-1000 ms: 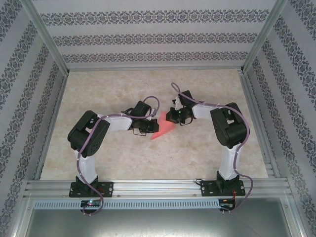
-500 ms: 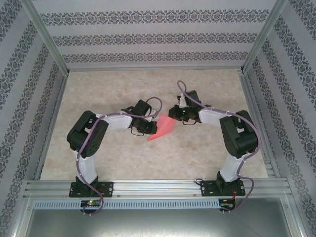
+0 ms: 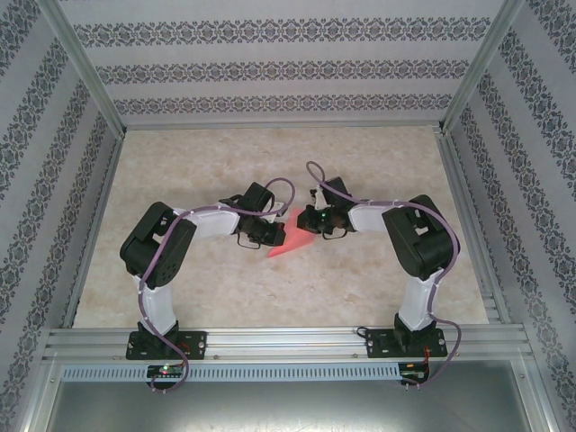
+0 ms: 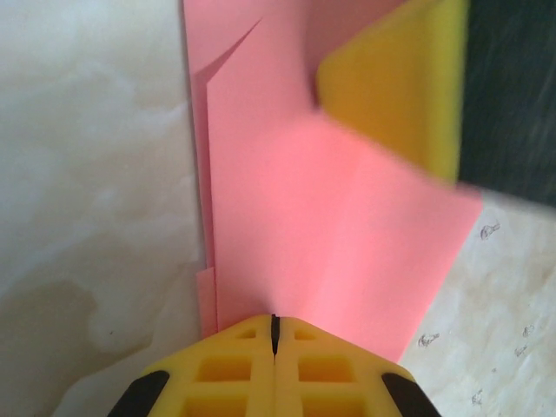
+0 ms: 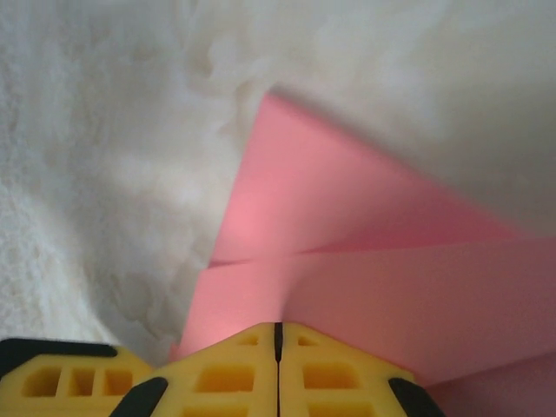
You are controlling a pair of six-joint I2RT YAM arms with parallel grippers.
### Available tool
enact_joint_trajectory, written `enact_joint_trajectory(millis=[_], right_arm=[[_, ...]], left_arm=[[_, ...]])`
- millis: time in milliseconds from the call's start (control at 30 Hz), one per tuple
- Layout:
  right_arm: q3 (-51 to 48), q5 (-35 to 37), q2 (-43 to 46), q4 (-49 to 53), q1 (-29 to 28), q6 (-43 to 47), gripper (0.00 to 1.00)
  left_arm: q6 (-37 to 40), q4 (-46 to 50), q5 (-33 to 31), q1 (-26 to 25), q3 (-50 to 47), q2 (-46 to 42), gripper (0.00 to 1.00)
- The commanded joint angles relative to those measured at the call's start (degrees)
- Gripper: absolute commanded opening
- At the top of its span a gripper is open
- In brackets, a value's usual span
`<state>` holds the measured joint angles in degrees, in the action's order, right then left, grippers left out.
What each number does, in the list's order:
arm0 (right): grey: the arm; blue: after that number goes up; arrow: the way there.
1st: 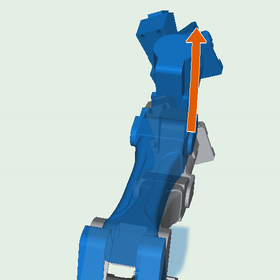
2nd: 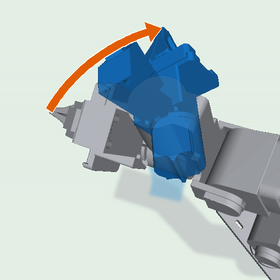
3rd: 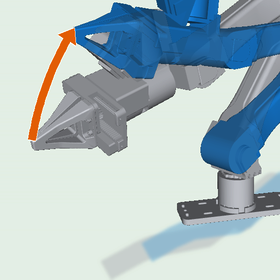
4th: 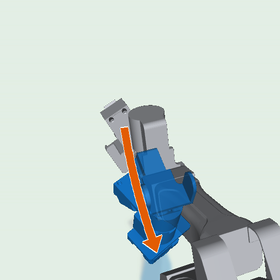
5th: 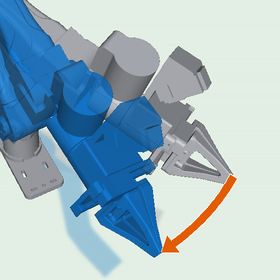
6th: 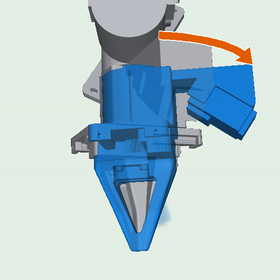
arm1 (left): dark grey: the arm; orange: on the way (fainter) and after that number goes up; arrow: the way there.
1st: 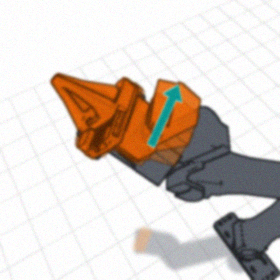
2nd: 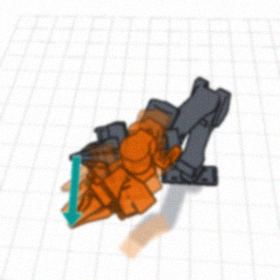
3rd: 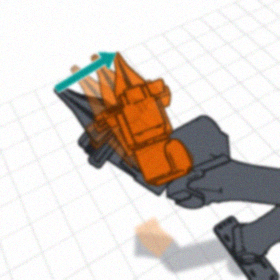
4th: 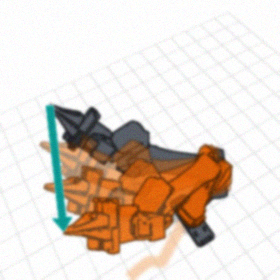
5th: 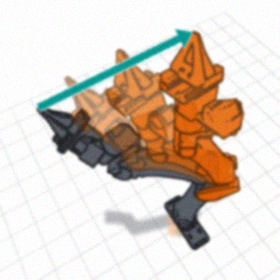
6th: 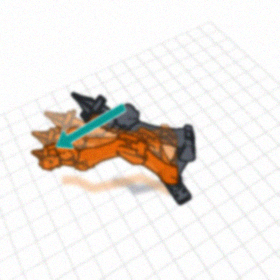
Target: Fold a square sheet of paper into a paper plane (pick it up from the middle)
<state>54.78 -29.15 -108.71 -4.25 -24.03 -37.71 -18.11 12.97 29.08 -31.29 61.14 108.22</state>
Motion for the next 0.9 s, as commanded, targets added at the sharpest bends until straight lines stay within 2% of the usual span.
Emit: enact_joint_trajectory(millis=[0,200,400,567,733,867], right_arm=[[-0.2,2.7,-1.4,-0.7,5.5,0.5,0.07],[2.1,1.9,-2.4,0.5,12.3,1.2,0.08],[-1.0,0.3,6.7,-1.8,12.0,0.1,0.08],[-3.6,-1.9,10.6,-1.9,6.0,-2.8,0.08],[-1.9,-2.4,6.6,-3.0,-1.9,-7.6,0.05],[-1.2,-3.2,2.8,-5.0,-3.5,-10.2,0.04]], left_arm=[[1.2,9.7,-4.4,1.0,-4.7,1.7,0.0],[0.7,8.8,-5.1,1.3,-5.9,1.1,0.0],[-0.5,7.7,-5.2,1.3,-5.0,0.7,0.0],[-1.3,6.6,-4.7,1.4,-4.7,-0.2,0.0],[-1.4,6.1,-4.0,1.4,-4.1,0.1,0.0],[-1.3,5.4,-3.8,1.3,-3.9,0.5,0.0]])
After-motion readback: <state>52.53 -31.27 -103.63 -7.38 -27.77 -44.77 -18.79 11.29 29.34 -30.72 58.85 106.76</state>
